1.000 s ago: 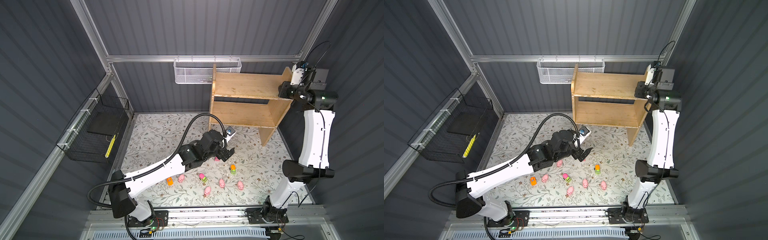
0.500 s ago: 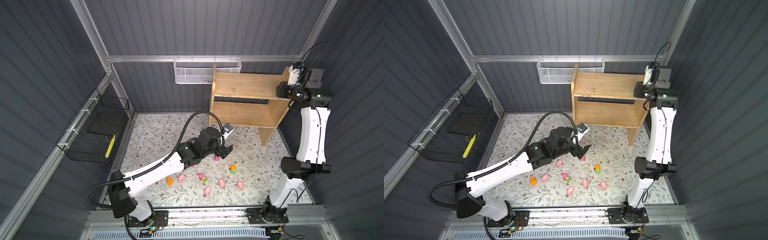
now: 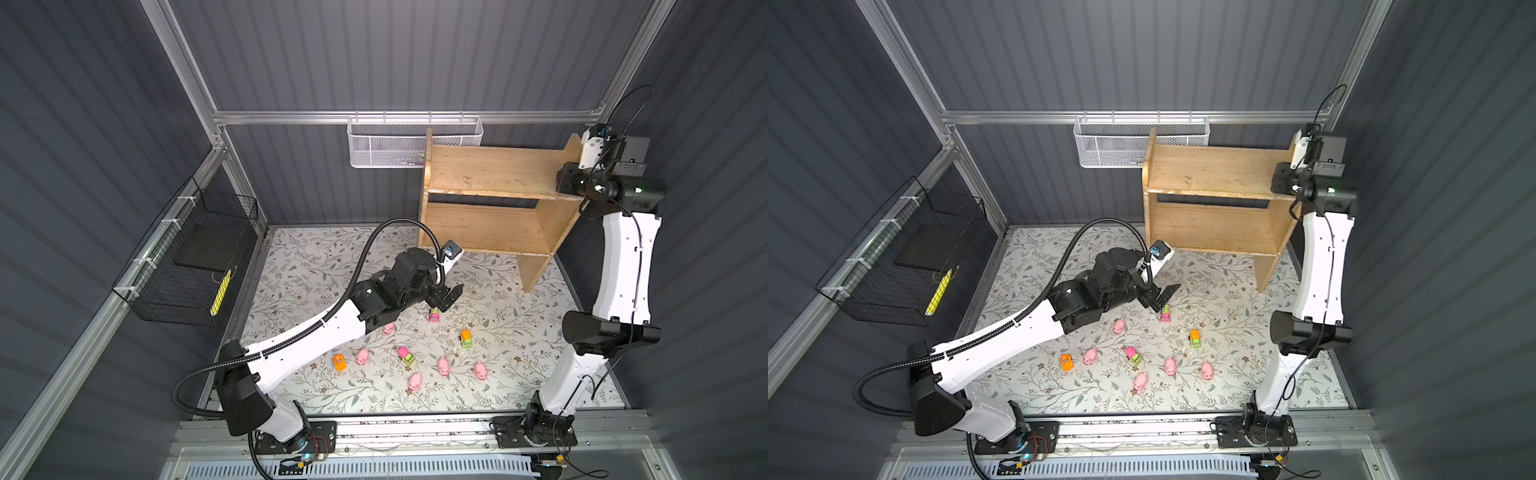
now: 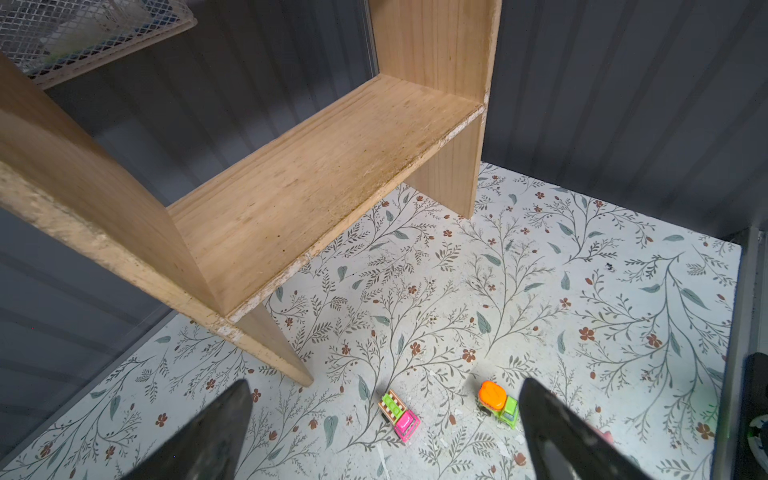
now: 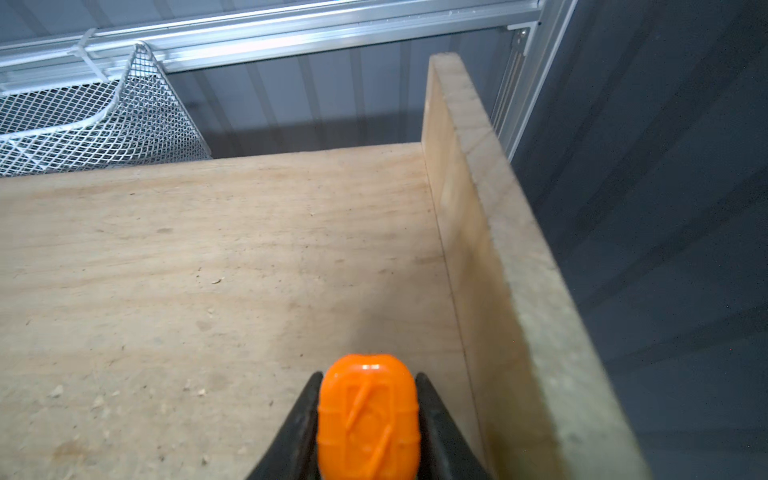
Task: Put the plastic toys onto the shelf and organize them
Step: 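Raise the held truck above the top shelf with the right gripper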
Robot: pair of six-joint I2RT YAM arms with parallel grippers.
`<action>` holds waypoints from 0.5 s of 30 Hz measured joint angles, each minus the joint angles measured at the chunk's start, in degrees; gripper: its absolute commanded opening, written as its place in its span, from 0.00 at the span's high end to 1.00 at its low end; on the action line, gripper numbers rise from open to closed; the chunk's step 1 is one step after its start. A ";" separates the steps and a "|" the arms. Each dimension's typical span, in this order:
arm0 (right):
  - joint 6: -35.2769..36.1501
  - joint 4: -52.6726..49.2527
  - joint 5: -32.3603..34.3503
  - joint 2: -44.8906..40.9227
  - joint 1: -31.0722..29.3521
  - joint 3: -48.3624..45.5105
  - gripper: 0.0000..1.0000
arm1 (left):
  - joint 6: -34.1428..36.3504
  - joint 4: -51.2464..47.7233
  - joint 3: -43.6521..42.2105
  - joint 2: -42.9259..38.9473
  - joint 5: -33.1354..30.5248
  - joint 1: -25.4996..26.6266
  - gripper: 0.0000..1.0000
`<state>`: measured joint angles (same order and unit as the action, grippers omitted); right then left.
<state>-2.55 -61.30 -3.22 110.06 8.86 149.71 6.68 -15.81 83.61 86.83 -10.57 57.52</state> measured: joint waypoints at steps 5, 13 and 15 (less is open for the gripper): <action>-0.09 -0.04 -1.40 0.04 -0.02 0.00 0.53 | -0.02 0.00 0.02 0.09 0.26 -0.31 0.00; -0.44 -0.02 -2.71 0.04 -0.13 0.22 0.43 | -0.24 0.00 0.02 0.11 0.70 -0.72 0.00; -0.42 -0.02 -2.80 0.04 -0.13 0.22 0.41 | -0.24 0.00 0.02 0.11 0.81 -0.94 0.00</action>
<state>-2.96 -61.32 -6.02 110.10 8.73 149.93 6.44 -15.81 83.64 86.94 -9.76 56.58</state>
